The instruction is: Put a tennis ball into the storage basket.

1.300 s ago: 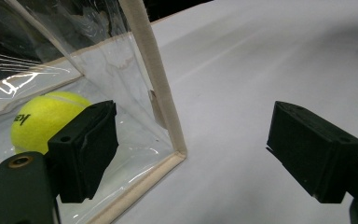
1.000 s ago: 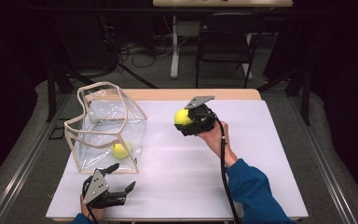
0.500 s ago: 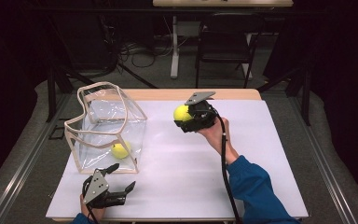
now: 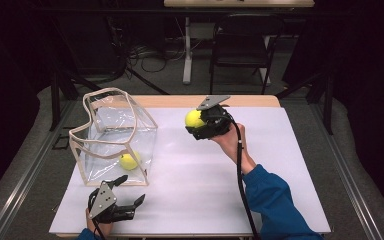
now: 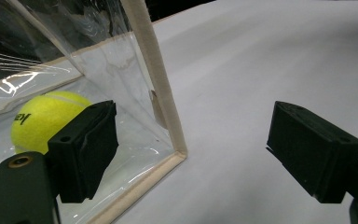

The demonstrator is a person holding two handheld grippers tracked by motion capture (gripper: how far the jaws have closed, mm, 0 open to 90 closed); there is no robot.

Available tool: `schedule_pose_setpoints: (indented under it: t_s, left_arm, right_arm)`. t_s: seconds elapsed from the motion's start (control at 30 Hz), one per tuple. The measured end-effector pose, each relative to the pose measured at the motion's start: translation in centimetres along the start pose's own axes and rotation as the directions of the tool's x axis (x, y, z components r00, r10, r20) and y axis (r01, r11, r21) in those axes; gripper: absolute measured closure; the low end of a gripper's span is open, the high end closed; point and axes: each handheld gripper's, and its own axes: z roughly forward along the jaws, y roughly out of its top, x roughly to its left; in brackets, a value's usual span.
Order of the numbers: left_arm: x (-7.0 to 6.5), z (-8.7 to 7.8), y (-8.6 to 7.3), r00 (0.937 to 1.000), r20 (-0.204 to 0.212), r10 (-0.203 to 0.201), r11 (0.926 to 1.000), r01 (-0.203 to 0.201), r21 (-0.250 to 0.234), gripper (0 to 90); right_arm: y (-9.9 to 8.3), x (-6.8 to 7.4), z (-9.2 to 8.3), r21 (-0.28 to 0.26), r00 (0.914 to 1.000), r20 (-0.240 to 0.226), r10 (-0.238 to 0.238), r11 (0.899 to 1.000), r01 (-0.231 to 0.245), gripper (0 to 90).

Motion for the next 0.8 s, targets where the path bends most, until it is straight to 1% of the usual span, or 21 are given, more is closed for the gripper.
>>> schedule_pose_setpoints:
  t_s: [0.3, 0.8]
  left_arm:
    - [0.0, 0.0, 0.0, 1.0, 0.0, 0.001, 1.0, -0.001, 0.003, 15.8]
    - [0.0, 0.0, 0.0, 1.0, -0.001, 0.0, 1.0, 0.0, 0.002, 15.8]
  right_arm:
    - [0.5, 0.0, -0.6, -0.005, 0.9999, 0.009, -0.007, 1.0, 0.007, 25.3]
    - [2.0, 0.3, -1.2, -0.006, 0.9992, 0.011, -0.037, 0.999, 0.037, 25.3]
